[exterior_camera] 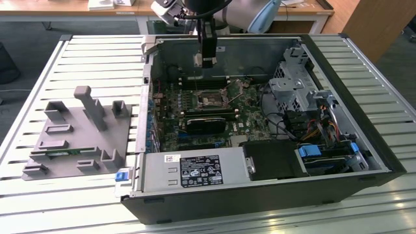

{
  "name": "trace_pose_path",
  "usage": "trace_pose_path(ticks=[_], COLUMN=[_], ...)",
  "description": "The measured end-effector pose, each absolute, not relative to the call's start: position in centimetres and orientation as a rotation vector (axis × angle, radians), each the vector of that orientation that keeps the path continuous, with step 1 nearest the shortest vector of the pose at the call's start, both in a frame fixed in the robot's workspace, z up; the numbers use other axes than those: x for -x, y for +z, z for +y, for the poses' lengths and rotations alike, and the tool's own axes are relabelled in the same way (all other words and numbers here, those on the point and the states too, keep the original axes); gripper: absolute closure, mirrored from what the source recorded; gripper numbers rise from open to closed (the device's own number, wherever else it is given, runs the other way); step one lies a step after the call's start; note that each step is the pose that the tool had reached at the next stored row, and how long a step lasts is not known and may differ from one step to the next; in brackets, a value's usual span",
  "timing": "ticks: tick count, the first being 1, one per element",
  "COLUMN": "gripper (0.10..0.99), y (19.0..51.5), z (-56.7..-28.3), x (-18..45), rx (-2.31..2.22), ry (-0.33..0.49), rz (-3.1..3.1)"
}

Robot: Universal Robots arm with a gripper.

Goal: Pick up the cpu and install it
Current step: 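Place the cpu into insertion slot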

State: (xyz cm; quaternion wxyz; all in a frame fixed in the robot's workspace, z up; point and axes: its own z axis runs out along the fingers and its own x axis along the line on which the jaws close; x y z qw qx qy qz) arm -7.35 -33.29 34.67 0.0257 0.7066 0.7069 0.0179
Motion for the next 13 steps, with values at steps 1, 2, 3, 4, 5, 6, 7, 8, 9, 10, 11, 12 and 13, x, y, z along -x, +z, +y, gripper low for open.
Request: trace_pose_path(ticks=[1,2,3,4,5,6,7,8,9,10,11,12,13], gripper=[0.545,0.545,0.545,0.545,0.545,0.545,0.545,0.545,0.545,0.545,0.545,0.545,0.545], y=[34.61,34.55,34.49,34.43,34.38,34.32,34.27,34.19,34.11,34.04,33.97,33.91,33.84], z=[-33.29,-33.27,-33.26,-33.26,-33.26,-33.26,-33.26,-33.26,-33.26,-33.26,-33.26,-33.26,-33.26], x=[7.24,7.08,6.99,6.94,6.93,6.90,6.85,6.85,6.85,6.85,6.84,6.84,6.84], rx=[-2.185,-2.185,-2.185,-2.185,-2.184,-2.183,-2.181,-2.178,-2.176,-2.174,-2.174,-2.174,-2.173], ry=[0.055,0.054,0.054,0.054,0.054,0.054,0.054,0.054,0.054,0.054,0.054,0.054,0.054], rz=[2.185,2.186,2.186,2.186,2.187,2.188,2.190,2.193,2.196,2.197,2.198,2.198,2.198])
